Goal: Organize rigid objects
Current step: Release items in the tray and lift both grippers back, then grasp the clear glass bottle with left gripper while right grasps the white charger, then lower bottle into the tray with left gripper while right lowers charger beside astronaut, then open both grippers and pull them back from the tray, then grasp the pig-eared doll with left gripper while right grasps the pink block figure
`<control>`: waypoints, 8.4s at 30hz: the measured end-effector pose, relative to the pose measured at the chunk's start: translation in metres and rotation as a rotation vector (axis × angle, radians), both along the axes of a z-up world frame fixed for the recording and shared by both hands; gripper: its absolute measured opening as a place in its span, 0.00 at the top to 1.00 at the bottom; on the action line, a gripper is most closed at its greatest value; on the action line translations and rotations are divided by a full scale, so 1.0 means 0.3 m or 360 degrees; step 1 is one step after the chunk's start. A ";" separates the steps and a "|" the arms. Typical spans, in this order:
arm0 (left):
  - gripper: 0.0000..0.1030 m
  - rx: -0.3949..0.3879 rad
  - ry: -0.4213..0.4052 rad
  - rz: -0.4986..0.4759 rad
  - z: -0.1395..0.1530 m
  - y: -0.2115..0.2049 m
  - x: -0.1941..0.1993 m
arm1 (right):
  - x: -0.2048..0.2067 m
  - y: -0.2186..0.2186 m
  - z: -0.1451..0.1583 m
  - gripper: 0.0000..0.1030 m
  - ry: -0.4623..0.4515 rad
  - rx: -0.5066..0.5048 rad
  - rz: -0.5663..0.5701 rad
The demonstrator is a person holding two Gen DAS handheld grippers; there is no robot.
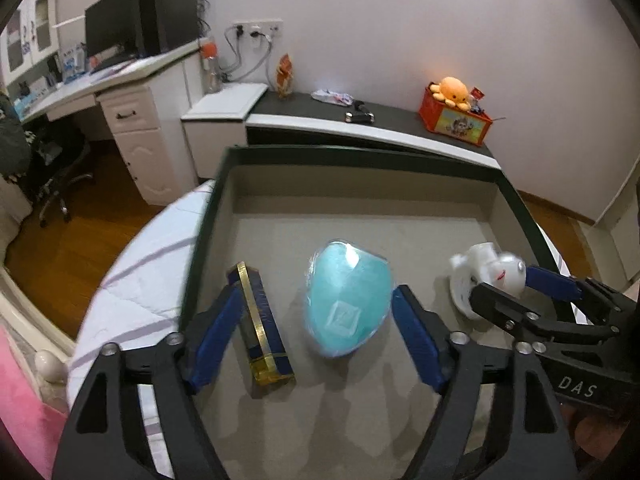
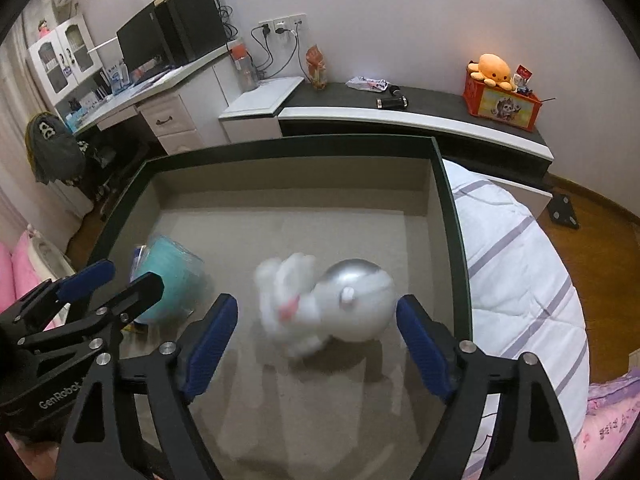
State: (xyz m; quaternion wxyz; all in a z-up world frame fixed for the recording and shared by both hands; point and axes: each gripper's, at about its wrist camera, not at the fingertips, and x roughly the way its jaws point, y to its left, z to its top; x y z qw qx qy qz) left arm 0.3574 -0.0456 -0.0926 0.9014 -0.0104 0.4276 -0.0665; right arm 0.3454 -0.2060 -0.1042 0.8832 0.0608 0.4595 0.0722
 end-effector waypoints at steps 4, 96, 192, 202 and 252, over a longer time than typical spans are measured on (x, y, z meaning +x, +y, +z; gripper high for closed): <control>0.03 -0.0020 -0.0123 0.0040 0.087 0.047 -0.065 | -0.040 -0.010 0.039 0.00 -0.0057 0.0015 -0.0022; 0.24 0.0056 0.0097 0.0061 -0.197 0.056 -0.588 | -0.664 0.000 -0.106 0.25 0.0057 0.0009 -0.0074; 0.00 -0.0091 -0.0246 0.0101 0.101 0.149 -0.301 | -0.240 -0.001 0.102 0.00 -0.0208 -0.0044 0.0001; 0.00 0.0003 -0.0295 0.0137 0.166 0.143 -0.482 | -0.449 -0.053 0.216 0.00 -0.0342 0.0002 -0.0115; 0.00 0.0001 -0.0307 0.0042 0.177 0.062 -0.906 | -0.968 -0.077 0.206 0.00 -0.0419 -0.0030 -0.0250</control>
